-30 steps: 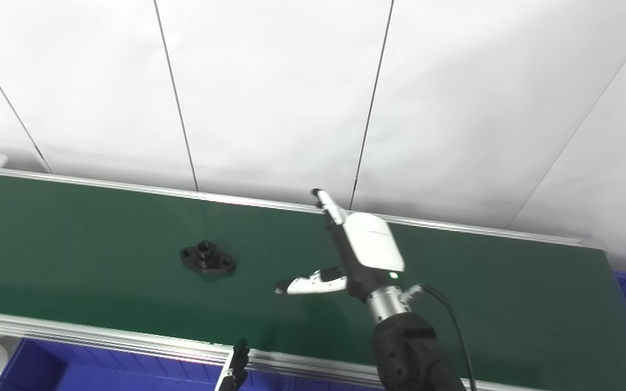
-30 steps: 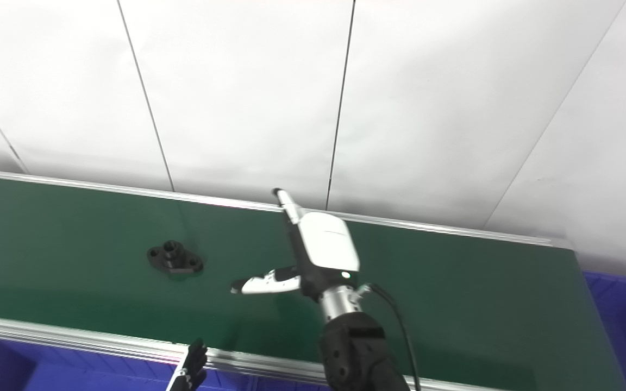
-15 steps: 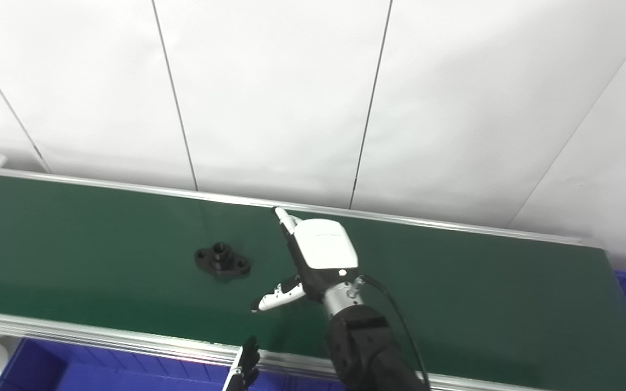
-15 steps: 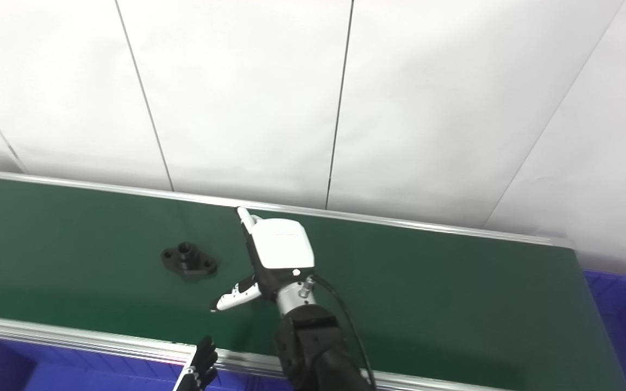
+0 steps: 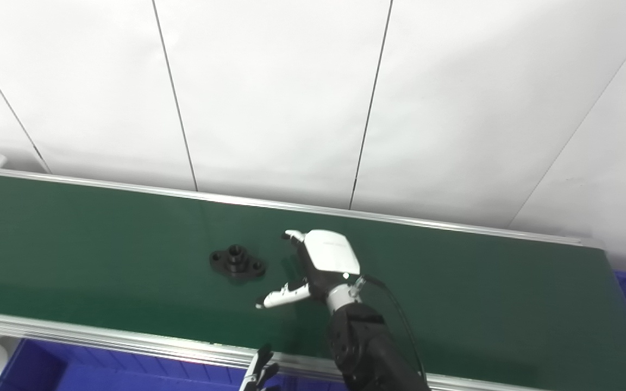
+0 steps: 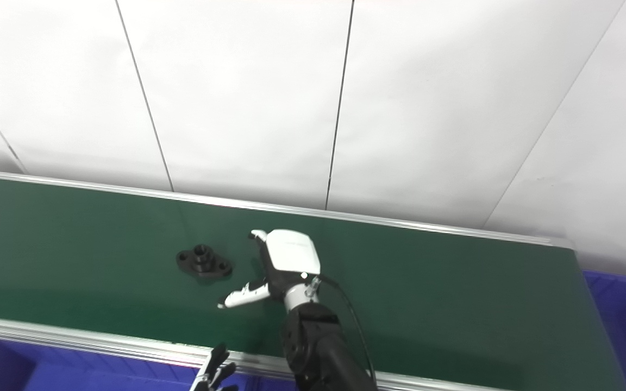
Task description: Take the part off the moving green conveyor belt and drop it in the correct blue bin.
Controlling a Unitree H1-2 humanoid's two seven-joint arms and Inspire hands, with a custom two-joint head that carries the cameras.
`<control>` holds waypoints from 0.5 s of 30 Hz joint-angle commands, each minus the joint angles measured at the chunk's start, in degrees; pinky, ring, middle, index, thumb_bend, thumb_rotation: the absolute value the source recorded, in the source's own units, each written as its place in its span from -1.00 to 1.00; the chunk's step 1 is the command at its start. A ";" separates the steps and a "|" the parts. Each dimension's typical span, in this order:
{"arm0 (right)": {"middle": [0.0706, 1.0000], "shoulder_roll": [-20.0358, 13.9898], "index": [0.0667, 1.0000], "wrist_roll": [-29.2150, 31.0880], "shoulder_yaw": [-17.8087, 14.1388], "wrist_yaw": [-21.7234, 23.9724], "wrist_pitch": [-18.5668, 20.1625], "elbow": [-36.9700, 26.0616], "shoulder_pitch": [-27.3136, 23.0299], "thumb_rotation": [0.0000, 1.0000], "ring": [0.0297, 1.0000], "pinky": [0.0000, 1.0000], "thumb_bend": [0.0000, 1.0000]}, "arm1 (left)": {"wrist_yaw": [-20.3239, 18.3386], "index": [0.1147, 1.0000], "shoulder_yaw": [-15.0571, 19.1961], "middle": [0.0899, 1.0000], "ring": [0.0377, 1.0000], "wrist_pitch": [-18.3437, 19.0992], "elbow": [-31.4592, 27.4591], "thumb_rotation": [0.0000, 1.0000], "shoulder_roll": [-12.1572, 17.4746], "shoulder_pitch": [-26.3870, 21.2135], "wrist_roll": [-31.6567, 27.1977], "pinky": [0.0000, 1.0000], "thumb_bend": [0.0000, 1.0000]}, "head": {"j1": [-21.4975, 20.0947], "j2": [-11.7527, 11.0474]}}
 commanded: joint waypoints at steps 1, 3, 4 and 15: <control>0.57 1.09 0.52 1.19 -0.11 -2.64 -2.68 -0.33 -2.37 -0.05 0.34 0.02 0.88 | 0.86 1.00 -1.03 1.00 0.86 -2.37 -1.64 1.00 -1.00 1.05 1.09 0.63 1.00 | 0.04 0.02; 0.55 0.24 0.50 1.55 0.34 -3.52 -2.99 -0.09 -2.34 -0.07 0.32 0.01 0.89 | 1.06 1.00 -1.23 1.00 0.86 -2.33 -1.88 1.00 -0.83 1.24 1.41 0.62 1.00 | 0.14 0.18; 0.54 -0.04 0.50 1.70 0.54 -3.78 -2.98 -0.16 -2.28 -0.09 0.31 -0.01 0.90 | 1.12 1.00 -1.32 1.00 0.87 -2.31 -1.95 1.00 -0.78 1.34 1.46 0.62 1.00 | 0.15 0.11; 0.56 -0.15 0.50 5.04 0.30 -2.57 -1.23 -1.59 -2.69 -0.13 0.34 -0.02 0.88 | 1.49 1.00 -1.80 1.00 0.86 -2.24 -1.80 1.00 -1.06 1.73 1.24 0.62 1.00 | 0.84 -0.06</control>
